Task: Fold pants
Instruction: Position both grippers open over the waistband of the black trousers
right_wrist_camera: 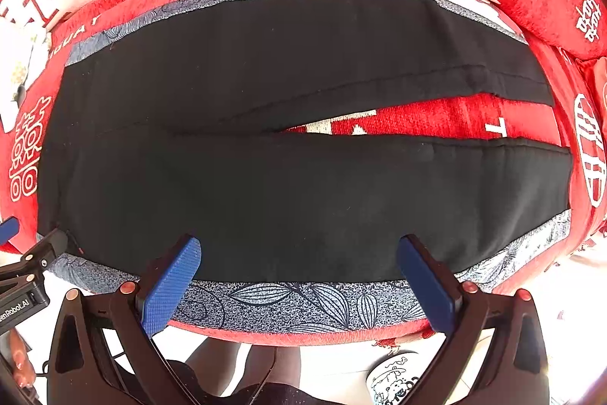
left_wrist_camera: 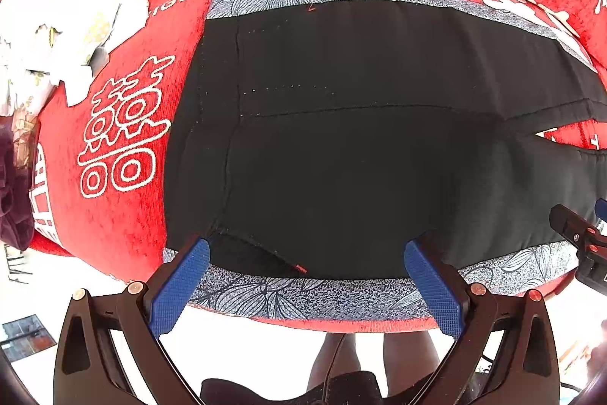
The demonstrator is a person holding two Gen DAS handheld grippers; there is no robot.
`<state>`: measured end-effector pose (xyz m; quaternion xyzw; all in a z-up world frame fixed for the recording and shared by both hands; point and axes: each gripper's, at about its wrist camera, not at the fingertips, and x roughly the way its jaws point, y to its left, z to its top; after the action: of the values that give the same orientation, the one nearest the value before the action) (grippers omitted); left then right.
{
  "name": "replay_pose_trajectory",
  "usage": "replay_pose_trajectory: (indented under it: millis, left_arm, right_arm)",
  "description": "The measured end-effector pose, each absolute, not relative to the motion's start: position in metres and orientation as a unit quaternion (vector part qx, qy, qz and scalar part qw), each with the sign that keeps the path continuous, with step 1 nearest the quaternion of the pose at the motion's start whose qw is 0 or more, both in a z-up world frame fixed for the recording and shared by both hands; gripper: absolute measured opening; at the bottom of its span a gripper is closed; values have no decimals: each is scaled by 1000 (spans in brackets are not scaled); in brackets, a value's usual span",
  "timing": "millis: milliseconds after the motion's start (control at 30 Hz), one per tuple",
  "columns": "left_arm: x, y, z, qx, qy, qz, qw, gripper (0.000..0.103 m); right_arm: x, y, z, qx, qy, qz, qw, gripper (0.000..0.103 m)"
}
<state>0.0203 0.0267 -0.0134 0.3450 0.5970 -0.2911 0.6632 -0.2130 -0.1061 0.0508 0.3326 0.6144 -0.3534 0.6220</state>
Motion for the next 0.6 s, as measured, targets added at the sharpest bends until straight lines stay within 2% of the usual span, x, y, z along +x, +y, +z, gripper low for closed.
replay_pose_trajectory:
  millis: [600]
  left_arm:
    - [29,40,-16,342,596,-284,669,103]
  right_arm:
    - [-210,-101,47,327,619,-354,620,103]
